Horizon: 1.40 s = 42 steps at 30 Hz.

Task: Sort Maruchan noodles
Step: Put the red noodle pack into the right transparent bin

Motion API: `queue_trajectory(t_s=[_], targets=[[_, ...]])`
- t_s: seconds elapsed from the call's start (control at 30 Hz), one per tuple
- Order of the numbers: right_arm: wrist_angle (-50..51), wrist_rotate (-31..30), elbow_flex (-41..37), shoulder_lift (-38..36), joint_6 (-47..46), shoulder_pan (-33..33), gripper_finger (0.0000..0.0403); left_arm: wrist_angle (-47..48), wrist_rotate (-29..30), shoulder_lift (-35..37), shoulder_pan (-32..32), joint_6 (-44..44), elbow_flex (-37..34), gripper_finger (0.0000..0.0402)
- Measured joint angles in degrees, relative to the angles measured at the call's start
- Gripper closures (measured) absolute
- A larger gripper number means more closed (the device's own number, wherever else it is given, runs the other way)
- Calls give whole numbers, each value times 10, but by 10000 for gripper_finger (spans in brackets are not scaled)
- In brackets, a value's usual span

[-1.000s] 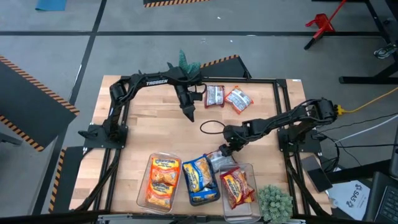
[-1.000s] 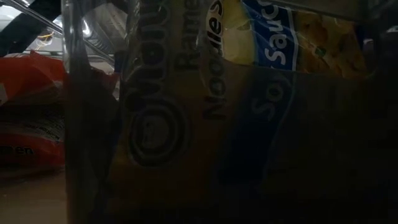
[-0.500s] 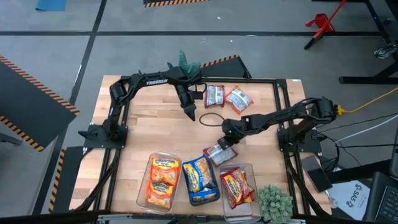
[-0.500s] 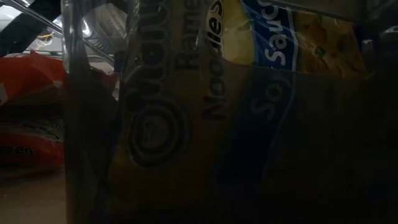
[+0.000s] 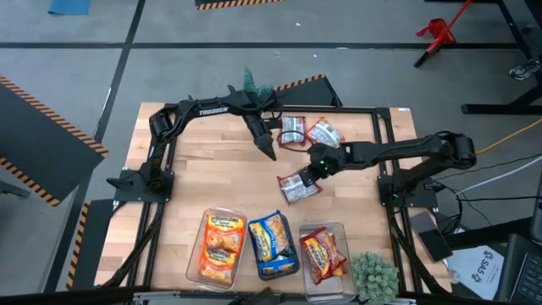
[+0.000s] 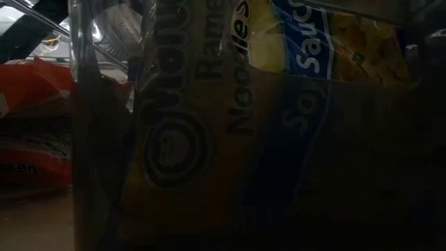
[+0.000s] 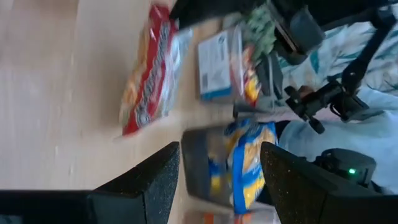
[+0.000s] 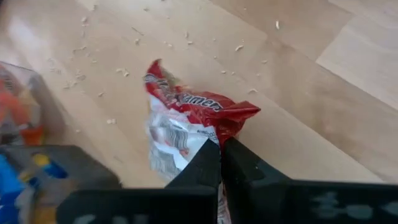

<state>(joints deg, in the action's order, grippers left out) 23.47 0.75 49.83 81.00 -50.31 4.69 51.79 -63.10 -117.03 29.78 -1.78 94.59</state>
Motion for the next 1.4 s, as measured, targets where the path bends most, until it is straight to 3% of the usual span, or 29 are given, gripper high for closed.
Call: queue_trajectory(t_s=[0.23, 0.63, 0.97, 1.4], targets=[[6, -17, 0, -43, -2, -2, 403, -136, -45, 0, -2, 33, 0, 181], [-1, -23, 0, -76, -3, -2, 403, -234, -45, 0, -34, 29, 0, 179], [-31, 8, 0, -76, -4, -2, 403, -255, 34, 0, -50, 7, 0, 179], [-66, 15, 8, -75, -1, -2, 403, -253, 20, -30, -88, 3, 0, 179]])
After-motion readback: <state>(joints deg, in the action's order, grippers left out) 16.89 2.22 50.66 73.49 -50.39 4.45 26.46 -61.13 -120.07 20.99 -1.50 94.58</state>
